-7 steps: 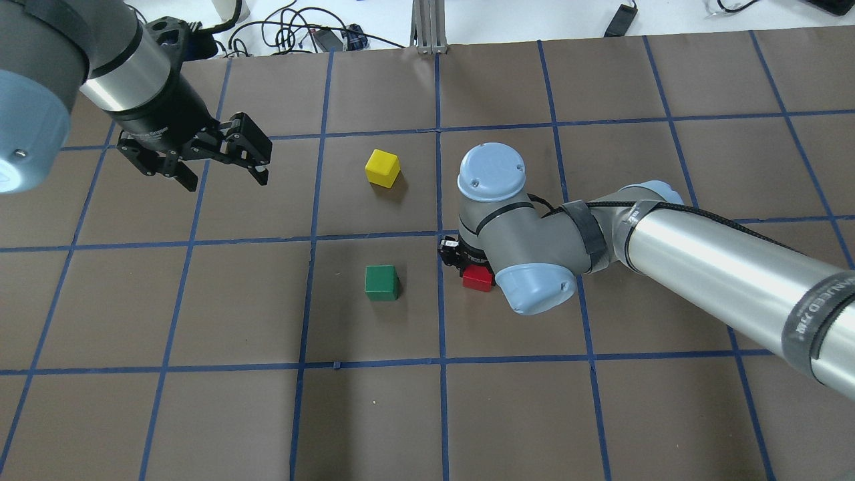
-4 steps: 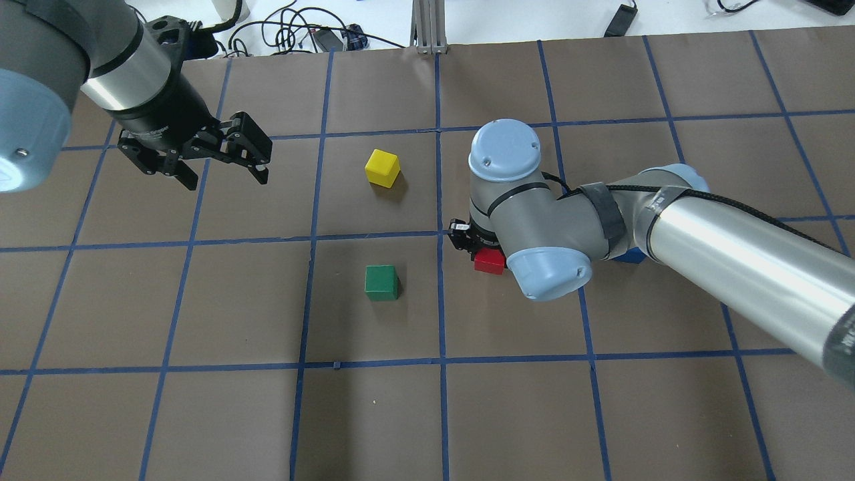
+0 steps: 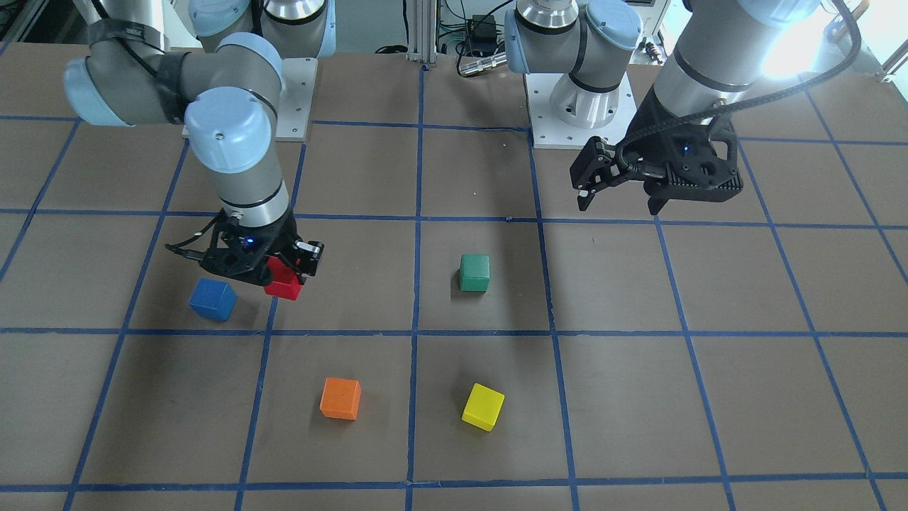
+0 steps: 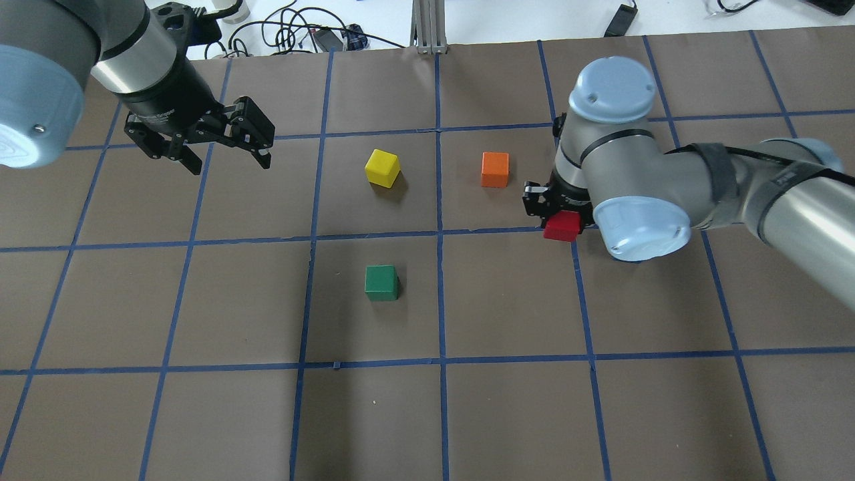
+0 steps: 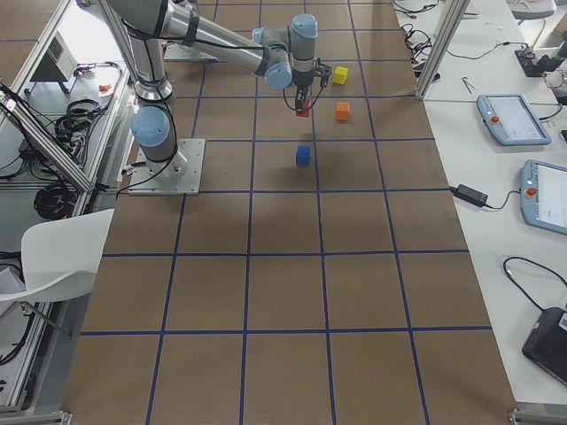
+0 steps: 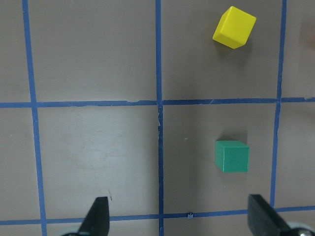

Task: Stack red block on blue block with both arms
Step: 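Carry the red cube with the right gripper over the blue cube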

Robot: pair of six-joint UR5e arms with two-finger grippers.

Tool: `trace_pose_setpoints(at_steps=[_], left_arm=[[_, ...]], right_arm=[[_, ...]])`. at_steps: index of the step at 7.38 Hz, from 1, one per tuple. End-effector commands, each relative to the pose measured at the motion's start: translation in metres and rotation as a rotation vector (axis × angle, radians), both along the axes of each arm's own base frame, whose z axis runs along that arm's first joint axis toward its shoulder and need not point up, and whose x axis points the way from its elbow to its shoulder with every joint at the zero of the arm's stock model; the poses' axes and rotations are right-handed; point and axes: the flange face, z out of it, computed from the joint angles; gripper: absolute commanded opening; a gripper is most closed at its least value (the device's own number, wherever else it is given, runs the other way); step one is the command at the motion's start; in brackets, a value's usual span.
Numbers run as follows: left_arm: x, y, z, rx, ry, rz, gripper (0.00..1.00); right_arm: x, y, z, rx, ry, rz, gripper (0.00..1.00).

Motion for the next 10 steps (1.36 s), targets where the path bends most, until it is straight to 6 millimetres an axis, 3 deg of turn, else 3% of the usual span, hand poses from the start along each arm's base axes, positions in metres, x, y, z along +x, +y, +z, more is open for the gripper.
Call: trace_pose_setpoints(at_steps=[1,2,3,10], left_arm=[[0.0,0.0,0.0,-0.001,0.0,-0.001,1.0],[-0.001,0.0,0.0,-0.001,0.0,-0.002,1.0],[-0.001,0.0,0.0,-0.002,0.0,-0.002,1.0],[-0.001,-0.001,-0.001,0.001,0.002,-0.001,1.0]], right_arm=[[-0.093,-0.012,0.006,0.022,0.049,0.078,0.3],[-0.12,-0.014,0.004,0.027,0.044,0.065,0.3],[-0.128,-0.01,-0.002,0.037,0.029,0.052,0.29],[-0.122,-0.004,-0.035,0.088,-0.04,0.087,0.31]])
